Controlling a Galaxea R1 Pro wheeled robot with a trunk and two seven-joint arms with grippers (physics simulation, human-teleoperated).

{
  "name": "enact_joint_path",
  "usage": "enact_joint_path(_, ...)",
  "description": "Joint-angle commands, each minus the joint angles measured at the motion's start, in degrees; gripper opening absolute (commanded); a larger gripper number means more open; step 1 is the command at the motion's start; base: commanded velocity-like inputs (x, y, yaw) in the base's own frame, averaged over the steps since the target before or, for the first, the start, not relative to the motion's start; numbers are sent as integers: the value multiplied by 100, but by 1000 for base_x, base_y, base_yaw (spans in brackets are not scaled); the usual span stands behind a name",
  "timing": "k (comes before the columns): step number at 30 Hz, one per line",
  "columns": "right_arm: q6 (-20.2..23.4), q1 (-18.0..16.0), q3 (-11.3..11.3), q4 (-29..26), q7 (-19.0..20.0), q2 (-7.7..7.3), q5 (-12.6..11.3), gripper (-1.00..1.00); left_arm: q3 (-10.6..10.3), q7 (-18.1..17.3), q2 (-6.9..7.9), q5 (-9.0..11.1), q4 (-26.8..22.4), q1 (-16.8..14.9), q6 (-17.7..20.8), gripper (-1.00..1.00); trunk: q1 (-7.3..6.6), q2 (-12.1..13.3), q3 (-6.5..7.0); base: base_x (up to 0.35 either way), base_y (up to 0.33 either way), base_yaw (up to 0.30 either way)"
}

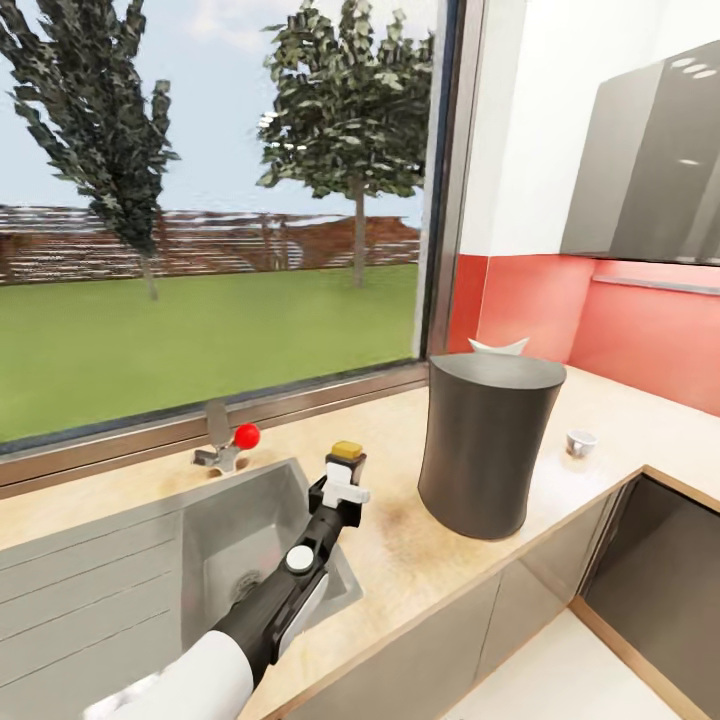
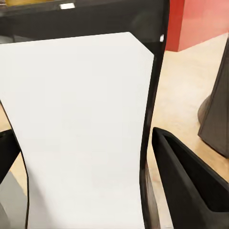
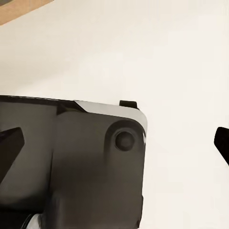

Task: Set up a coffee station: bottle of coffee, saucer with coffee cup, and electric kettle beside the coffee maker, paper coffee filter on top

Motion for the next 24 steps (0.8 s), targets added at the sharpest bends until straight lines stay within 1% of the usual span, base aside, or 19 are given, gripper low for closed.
enact_joint_path(1,-15,-1,-15,8,-4,1,59,100,-22,23,0,38,9,11,-28,-100,2,-4,-2,3,-29,-33)
enact_joint_path(4,-15,-1,-27,23,-1,-2,59,100,-22,28,0,34,15,25,-29,-100,2,-4,-2,1,-180,-205)
enact_joint_path(7,-15,-1,-26,38,6,-35,64,100,-22,31,0,21,18,43,-33,-100,2,-4,-2,0,-62,-282)
enact_joint_path(9,-15,-1,-25,44,13,-69,70,100,-27,31,0,15,55,51,-178,-100,2,-4,-2,0,-12,-272)
enact_joint_path(11,-15,-1,-18,47,16,-93,75,100,-38,25,0,-67,128,53,-384,-100,2,-4,-2,0,-4,-137)
enact_joint_path(14,-15,-1,0,45,22,-96,76,100,-18,35,7,-285,111,54,-507,-100,2,-4,-2,0,-1,-40)
enact_joint_path(17,-15,-1,9,48,77,-103,84,100,-3,46,18,-338,108,60,-548,-100,2,-4,-2,0,0,-6)
enact_joint_path(20,-3,-1,2,47,610,-219,94,100,18,48,16,-328,157,63,-638,-100,2,-4,-2,0,0,-1)
enact_joint_path(21,1,-1,-13,41,864,-298,94,100,31,48,16,-317,165,63,-782,-100,2,-4,-2,0,0,0)
enact_joint_path(24,2,-1,-22,40,994,-340,94,100,24,49,21,-317,176,63,-881,-100,2,-4,-2,0,0,0)
